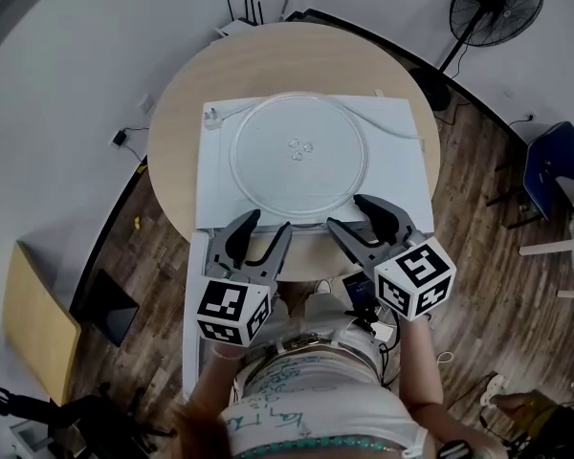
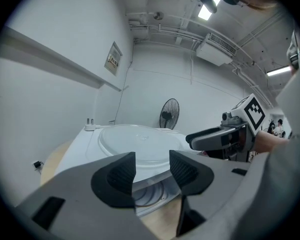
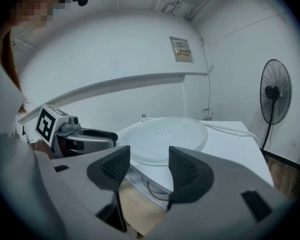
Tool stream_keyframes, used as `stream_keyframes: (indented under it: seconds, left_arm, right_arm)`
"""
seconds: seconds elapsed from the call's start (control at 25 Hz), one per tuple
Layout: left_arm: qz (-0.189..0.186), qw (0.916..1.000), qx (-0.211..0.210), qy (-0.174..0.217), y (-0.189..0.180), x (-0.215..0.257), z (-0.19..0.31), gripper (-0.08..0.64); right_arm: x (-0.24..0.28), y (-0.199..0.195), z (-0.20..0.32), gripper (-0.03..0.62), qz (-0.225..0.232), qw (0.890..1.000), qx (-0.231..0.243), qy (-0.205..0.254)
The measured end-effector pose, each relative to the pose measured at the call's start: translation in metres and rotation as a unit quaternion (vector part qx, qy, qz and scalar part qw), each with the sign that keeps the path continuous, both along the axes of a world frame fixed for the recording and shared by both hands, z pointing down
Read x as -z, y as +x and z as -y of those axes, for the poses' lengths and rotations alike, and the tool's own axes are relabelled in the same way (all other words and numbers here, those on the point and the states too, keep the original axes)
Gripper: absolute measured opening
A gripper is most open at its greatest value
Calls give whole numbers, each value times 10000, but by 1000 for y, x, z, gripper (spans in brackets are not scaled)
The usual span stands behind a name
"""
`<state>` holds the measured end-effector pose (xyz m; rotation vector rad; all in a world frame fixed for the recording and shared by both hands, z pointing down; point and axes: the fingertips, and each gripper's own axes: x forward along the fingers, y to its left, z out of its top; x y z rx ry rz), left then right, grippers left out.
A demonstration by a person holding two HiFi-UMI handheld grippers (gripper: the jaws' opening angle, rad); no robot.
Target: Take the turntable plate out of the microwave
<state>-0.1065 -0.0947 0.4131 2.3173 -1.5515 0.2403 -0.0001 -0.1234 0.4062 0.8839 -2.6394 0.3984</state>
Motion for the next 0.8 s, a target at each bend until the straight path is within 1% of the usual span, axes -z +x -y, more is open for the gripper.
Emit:
stream_keyframes:
  seconds: [0.2, 0.36, 0.64, 0.8]
  left_arm:
    - [-18, 10000, 53, -17, 2, -2, -1, 216]
    - [177, 9998, 65, -32, 1, -6, -1, 216]
    - [422, 9988, 9, -247, 1, -20, 3, 216]
    - [356, 9991, 42, -241, 1, -21, 7, 216]
  right_arm:
    - [0, 1, 0, 229, 2, 10000, 22, 61]
    - [-4, 2, -1, 224, -27, 10000, 50, 43]
    - [-14, 1, -2, 224, -188, 9998, -9, -17]
    - [-19, -1, 1, 224, -233, 9997, -24, -57]
